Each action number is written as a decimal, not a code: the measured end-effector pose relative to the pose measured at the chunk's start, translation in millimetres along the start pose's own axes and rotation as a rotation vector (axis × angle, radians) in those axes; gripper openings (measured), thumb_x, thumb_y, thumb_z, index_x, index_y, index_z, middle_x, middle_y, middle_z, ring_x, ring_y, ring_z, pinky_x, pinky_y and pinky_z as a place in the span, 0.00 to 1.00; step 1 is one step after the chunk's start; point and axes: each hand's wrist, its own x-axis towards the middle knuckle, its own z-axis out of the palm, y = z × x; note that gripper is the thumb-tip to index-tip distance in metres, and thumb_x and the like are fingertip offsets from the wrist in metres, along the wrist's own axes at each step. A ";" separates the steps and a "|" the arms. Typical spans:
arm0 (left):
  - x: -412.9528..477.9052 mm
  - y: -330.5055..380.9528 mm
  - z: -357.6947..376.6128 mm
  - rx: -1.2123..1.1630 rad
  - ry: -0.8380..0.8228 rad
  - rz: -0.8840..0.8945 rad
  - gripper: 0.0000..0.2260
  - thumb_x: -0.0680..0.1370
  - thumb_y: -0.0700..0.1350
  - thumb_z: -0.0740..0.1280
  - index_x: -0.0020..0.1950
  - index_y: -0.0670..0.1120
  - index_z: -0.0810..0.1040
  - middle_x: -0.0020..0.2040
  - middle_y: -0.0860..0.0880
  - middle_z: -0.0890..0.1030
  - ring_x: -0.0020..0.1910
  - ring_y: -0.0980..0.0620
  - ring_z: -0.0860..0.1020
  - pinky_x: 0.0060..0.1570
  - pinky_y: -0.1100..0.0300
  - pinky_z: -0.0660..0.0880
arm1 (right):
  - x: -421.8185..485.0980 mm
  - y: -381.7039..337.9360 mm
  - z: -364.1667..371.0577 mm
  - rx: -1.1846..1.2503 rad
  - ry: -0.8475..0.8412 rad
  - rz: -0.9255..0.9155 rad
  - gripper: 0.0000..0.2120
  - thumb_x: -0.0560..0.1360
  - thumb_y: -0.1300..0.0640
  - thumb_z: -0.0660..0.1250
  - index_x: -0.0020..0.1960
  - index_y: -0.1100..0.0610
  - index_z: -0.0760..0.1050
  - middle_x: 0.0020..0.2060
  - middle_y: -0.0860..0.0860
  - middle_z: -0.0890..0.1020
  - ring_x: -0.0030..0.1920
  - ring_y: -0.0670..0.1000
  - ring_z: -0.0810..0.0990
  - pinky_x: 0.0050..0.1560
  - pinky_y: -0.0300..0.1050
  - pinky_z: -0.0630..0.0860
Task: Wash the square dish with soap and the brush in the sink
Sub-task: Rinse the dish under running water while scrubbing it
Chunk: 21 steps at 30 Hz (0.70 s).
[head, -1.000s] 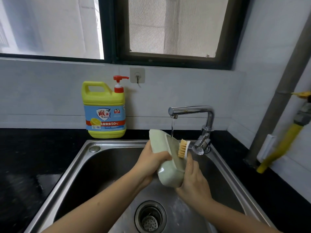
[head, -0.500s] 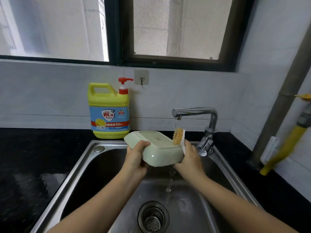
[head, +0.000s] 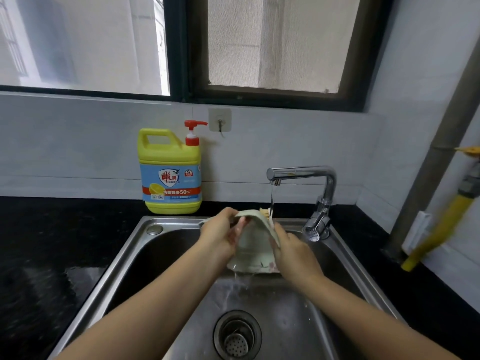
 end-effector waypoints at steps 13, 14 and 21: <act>28.3 10.7 -71.3 1.149 0.261 0.770 0.24 0.73 0.46 0.71 0.67 0.47 0.70 0.62 0.46 0.73 0.60 0.47 0.73 0.57 0.51 0.74 | 0.2 1.8 1.3 1.026 -0.428 0.610 0.07 0.79 0.61 0.59 0.46 0.61 0.74 0.25 0.53 0.75 0.18 0.46 0.69 0.18 0.33 0.60; 26.9 10.5 -75.2 1.119 0.197 0.657 0.25 0.74 0.47 0.71 0.68 0.47 0.68 0.63 0.45 0.72 0.60 0.46 0.74 0.56 0.51 0.75 | 0.0 3.5 1.7 1.086 -0.454 0.649 0.07 0.79 0.61 0.59 0.44 0.61 0.73 0.22 0.52 0.73 0.16 0.45 0.67 0.17 0.32 0.59; 15.7 -12.6 -76.8 0.694 -0.114 0.112 0.10 0.79 0.39 0.60 0.60 0.43 0.73 0.48 0.42 0.80 0.41 0.46 0.81 0.31 0.56 0.80 | -6.1 6.3 -10.3 1.102 -0.589 0.695 0.08 0.79 0.59 0.60 0.43 0.60 0.73 0.19 0.48 0.75 0.17 0.44 0.68 0.16 0.32 0.58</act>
